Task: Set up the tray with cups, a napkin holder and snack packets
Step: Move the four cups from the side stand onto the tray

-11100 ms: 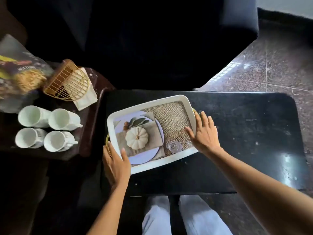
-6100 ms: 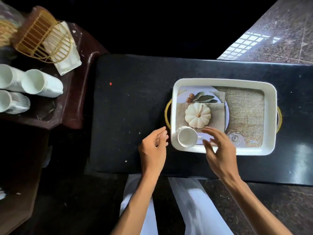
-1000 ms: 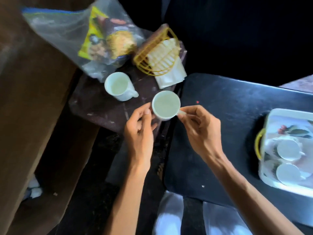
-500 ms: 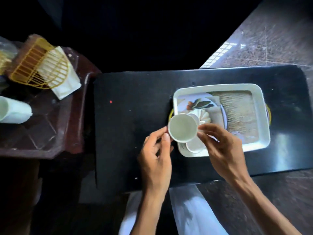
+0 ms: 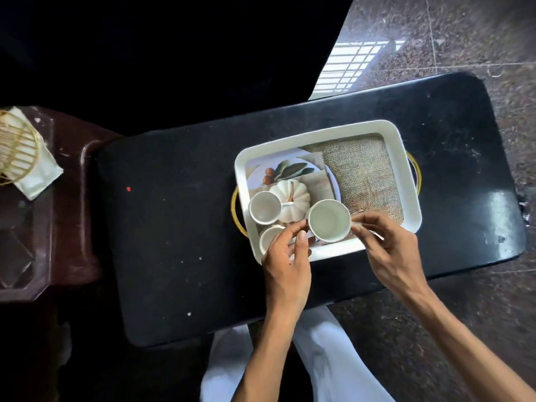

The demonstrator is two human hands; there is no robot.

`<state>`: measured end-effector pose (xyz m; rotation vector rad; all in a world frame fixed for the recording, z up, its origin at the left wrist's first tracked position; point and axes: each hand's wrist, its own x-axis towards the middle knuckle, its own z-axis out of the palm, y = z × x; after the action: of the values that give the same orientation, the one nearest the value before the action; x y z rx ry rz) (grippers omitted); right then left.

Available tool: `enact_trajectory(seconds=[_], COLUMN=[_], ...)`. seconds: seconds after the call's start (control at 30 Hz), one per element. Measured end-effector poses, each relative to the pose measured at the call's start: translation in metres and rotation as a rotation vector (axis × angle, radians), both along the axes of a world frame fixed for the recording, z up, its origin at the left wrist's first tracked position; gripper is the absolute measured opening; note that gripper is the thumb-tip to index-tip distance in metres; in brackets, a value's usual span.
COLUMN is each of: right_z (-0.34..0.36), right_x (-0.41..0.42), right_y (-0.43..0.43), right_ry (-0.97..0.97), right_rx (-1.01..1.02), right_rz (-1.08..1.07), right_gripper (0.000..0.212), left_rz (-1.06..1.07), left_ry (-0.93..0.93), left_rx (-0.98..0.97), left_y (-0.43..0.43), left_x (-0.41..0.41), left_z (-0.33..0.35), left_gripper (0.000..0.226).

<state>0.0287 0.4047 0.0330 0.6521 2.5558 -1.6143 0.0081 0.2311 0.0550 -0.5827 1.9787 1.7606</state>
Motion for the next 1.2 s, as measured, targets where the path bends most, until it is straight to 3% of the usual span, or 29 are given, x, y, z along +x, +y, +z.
enact_trajectory(seconds=[0.13, 0.47, 1.07, 1.2], right_z=[-0.018, -0.046, -0.042, -0.023], right_x=[0.002, 0.007, 0.007, 0.004], right_y=[0.007, 0.018, 0.015, 0.009], right_ry=[-0.013, -0.051, -0.152, -0.165], right_rx=[-0.042, -0.065, 0.008, 0.133], right_rz=[0.019, 0.047, 0.135, 0.121], right_gripper=[0.026, 0.008, 0.02, 0.027], left_rz=[-0.036, 0.065, 0.181, 0.283], left_ry=[-0.006, -0.003, 0.036, 0.063], left_rx=[-0.057, -0.035, 0.027, 0.005], left_y=[0.003, -0.003, -0.035, -0.068], left_x=[0.003, 0.009, 0.01, 0.013], left_z=[-0.006, -0.013, -0.009, -0.002], left_gripper=[0.032, 0.027, 0.028, 0.027])
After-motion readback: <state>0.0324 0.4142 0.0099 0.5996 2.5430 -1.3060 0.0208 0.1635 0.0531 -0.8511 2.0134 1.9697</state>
